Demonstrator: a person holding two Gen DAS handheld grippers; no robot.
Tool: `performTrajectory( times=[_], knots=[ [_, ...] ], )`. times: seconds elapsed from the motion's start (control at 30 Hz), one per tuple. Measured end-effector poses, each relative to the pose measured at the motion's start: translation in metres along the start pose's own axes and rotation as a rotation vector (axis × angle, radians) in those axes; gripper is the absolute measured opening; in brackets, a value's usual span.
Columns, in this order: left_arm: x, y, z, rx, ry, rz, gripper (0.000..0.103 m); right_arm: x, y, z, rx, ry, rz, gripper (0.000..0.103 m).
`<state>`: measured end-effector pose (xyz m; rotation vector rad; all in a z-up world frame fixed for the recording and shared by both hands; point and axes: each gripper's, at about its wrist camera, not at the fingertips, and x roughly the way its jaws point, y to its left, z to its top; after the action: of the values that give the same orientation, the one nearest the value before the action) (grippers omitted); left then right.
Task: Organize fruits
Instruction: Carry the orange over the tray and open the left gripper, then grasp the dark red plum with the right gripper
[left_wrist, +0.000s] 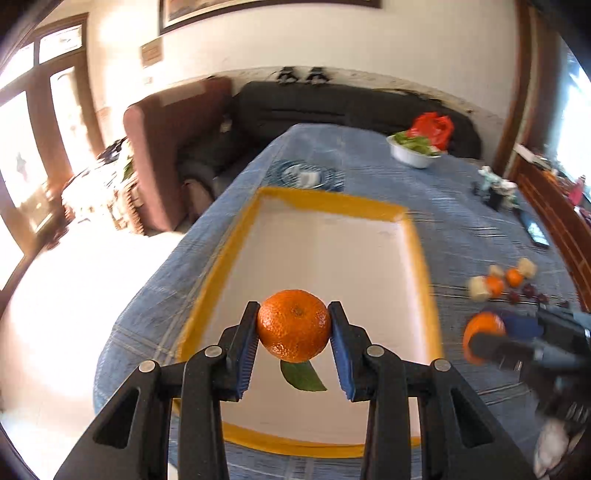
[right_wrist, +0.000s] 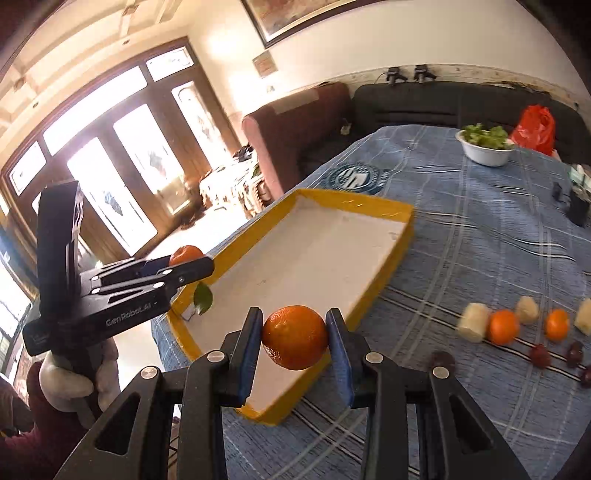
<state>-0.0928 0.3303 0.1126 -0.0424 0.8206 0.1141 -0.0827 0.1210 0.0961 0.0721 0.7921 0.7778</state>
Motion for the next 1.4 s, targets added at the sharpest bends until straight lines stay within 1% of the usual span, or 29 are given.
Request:
performTrajectory(
  times=[0.03, 0.1, 0.17, 0.23, 0.33, 0.47, 0.53, 0.6, 0.63, 0.67, 0.73, 0.8, 0.87, 0.97, 1.03, 1.07, 1.1, 1.13, 1.17, 1.2, 1.27, 1.3, 1.33, 1.4],
  knots=[
    [0.009, 0.008, -0.003, -0.008, 0.017, 0.03, 0.036, 0.02, 0.013, -0.002, -0.018, 0.038, 0.005, 0.039],
    [0.029, 0.02, -0.009, -0.025, 0.051, 0.063, 0.036, 0.052, 0.03, -0.009, -0.035, 0.099, 0.016, 0.04],
    [0.043, 0.033, -0.018, -0.059, 0.089, 0.055, 0.036, 0.082, 0.046, -0.018, -0.07, 0.142, -0.016, 0.04],
    [0.052, 0.039, -0.023, -0.079, 0.105, 0.061, 0.036, 0.098, 0.053, -0.022, -0.088, 0.167, -0.028, 0.04],
    [0.054, 0.047, -0.029, -0.11, 0.107, 0.043, 0.036, 0.113, 0.064, -0.026, -0.128, 0.191, -0.05, 0.04],
    [0.052, 0.051, -0.029, -0.14, 0.116, 0.039, 0.037, 0.125, 0.066, -0.03, -0.144, 0.215, -0.071, 0.041],
    [0.047, 0.051, -0.029, -0.155, 0.109, 0.034, 0.043, 0.126, 0.061, -0.029, -0.134, 0.214, -0.079, 0.041],
    [0.039, 0.047, -0.028, -0.158, 0.094, 0.044, 0.053, 0.121, 0.058, -0.025, -0.119, 0.205, -0.074, 0.041],
    [0.035, 0.044, -0.028, -0.155, 0.085, 0.052, 0.056, 0.118, 0.058, -0.024, -0.116, 0.194, -0.071, 0.041],
    [0.028, 0.041, -0.029, -0.148, 0.072, 0.06, 0.059, 0.111, 0.059, -0.024, -0.115, 0.181, -0.071, 0.042],
    [0.017, 0.032, -0.028, -0.134, 0.055, 0.066, 0.059, 0.097, 0.059, -0.021, -0.116, 0.15, -0.075, 0.043],
    [0.007, 0.023, -0.029, -0.115, 0.039, 0.068, 0.06, 0.082, 0.057, -0.019, -0.113, 0.119, -0.081, 0.048],
    [-0.002, 0.013, -0.029, -0.101, 0.026, 0.059, 0.06, 0.066, 0.051, -0.019, -0.095, 0.089, -0.088, 0.049],
    [-0.015, -0.004, -0.025, -0.091, 0.026, -0.022, 0.06, 0.039, 0.03, -0.019, -0.05, 0.047, -0.112, 0.049],
    [-0.028, -0.016, -0.017, -0.092, 0.013, -0.1, 0.06, 0.012, 0.009, -0.02, -0.01, 0.008, -0.146, 0.049],
    [-0.035, -0.021, -0.012, -0.096, 0.001, -0.139, 0.062, -0.002, -0.002, -0.018, 0.009, -0.012, -0.164, 0.049],
    [-0.046, -0.028, -0.006, -0.103, -0.022, -0.191, 0.07, -0.025, -0.02, -0.015, 0.04, -0.05, -0.196, 0.049],
    [-0.055, -0.034, -0.002, -0.108, -0.047, -0.235, 0.076, -0.048, -0.037, -0.015, 0.071, -0.088, -0.227, 0.049],
    [-0.063, -0.041, 0.002, -0.112, -0.067, -0.273, 0.088, -0.072, -0.055, -0.014, 0.104, -0.125, -0.259, 0.054],
    [-0.069, -0.051, 0.004, -0.112, -0.082, -0.321, 0.094, -0.092, -0.068, -0.016, 0.131, -0.153, -0.287, 0.059],
    [-0.07, -0.074, 0.006, -0.082, -0.071, -0.387, 0.094, -0.142, -0.108, -0.024, 0.201, -0.214, -0.384, 0.061],
    [-0.068, -0.087, 0.003, -0.059, -0.059, -0.408, 0.094, -0.159, -0.123, -0.027, 0.223, -0.225, -0.428, 0.061],
    [-0.063, -0.101, 0.0, -0.033, -0.047, -0.424, 0.094, -0.174, -0.139, -0.033, 0.245, -0.229, -0.474, 0.061],
    [-0.051, -0.123, -0.01, 0.009, -0.02, -0.431, 0.094, -0.198, -0.17, -0.048, 0.295, -0.219, -0.553, 0.061]
  ],
)
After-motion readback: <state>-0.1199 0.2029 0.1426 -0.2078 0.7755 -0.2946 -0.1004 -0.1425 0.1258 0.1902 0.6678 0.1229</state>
